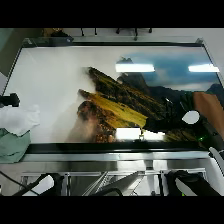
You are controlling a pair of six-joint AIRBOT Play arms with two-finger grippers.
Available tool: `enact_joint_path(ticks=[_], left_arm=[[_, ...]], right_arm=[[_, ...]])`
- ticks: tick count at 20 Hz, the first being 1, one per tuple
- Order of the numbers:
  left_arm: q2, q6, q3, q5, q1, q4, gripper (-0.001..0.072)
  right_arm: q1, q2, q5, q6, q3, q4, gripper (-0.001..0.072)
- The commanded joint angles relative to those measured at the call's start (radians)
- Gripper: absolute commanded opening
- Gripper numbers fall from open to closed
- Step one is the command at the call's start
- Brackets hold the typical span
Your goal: Fold the shirts.
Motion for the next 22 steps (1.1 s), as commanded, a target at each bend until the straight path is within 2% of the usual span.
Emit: enact_joint_path(ticks=[1,8,9,11,13,16,22], left_arm=[[-0.182,-0.085,0.013,-0.018,0.074,0.123,0.0699],[-0.354,-0.088,0.013,-0.034,0.122,0.141,0.0696],[-0.367,-0.088,0.013,-0.037,0.121,0.141,0.0611],[-0.379,-0.086,0.013,-0.054,0.113,0.141,0.0014],[-0.379,-0.089,0.032,-0.07,0.102,0.121,0.0016],[-0.378,-0.088,0.182,-0.171,0.051,0.028,0.0015],[-0.307,-0.096,0.582,-0.394,-0.214,-0.22,0.0014]], right_arm=[[0.001,0.0,0.0,0.0,0.0,0.0,0.0017],[0.001,0.0,0.0,0.0,0.0,0.0,0.0017],[0.001,0.0,0.0,0.0,0.0,0.0,0.0017],[0.001,0.0,0.0,0.0,0.0,0.0,0.0017],[0.001,0.0,0.0,0.0,0.0,0.0,0.0017],[0.001,0.0,0.0,0.0,0.0,0.0,0.0017],[0.001,0.0,0.0,0.0,0.0,0.0,0.0017]])
